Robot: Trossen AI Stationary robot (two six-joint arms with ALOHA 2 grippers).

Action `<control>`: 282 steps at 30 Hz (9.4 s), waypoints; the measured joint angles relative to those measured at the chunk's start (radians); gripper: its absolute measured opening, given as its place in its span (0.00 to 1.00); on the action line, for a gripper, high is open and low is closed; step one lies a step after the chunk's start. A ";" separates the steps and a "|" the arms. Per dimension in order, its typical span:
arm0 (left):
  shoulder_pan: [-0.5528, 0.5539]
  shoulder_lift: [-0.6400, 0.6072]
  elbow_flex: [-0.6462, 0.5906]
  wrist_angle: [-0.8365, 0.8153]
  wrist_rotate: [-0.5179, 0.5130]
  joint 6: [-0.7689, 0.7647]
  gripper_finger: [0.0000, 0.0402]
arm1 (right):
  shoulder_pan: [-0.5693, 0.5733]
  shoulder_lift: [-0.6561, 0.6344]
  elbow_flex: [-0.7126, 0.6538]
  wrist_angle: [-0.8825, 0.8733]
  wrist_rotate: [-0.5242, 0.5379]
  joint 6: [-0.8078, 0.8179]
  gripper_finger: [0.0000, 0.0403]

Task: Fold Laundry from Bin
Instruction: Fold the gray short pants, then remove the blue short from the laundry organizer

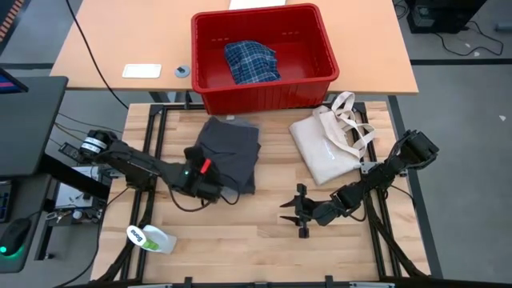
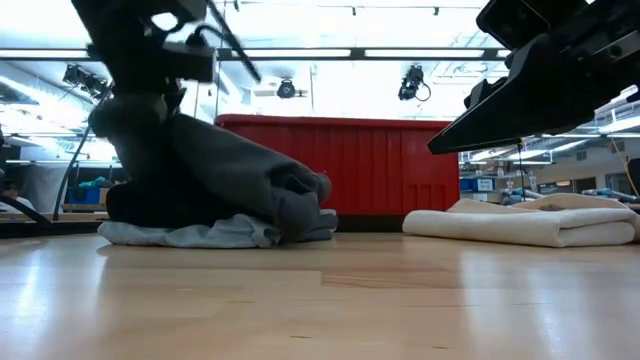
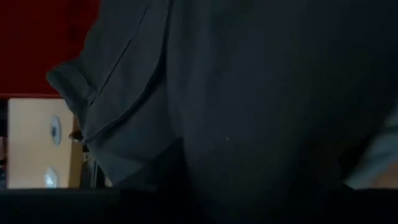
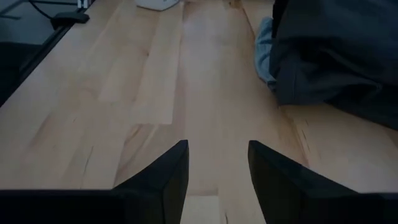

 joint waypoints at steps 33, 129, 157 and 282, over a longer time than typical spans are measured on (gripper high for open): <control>0.039 0.004 -0.110 1.326 -0.286 0.515 0.68 | -0.154 -0.354 0.000 -0.163 0.010 -0.304 0.42; 0.916 0.070 0.234 0.864 0.376 0.699 0.38 | -1.396 0.743 1.627 -1.471 -0.710 -1.045 0.47; 0.865 0.099 0.229 0.726 0.461 0.629 0.38 | -1.408 0.744 1.403 -0.626 -0.699 -0.882 0.76; 0.380 -0.395 -0.049 0.735 0.416 0.428 0.38 | -0.156 -0.240 -0.027 -0.628 -0.508 0.614 0.31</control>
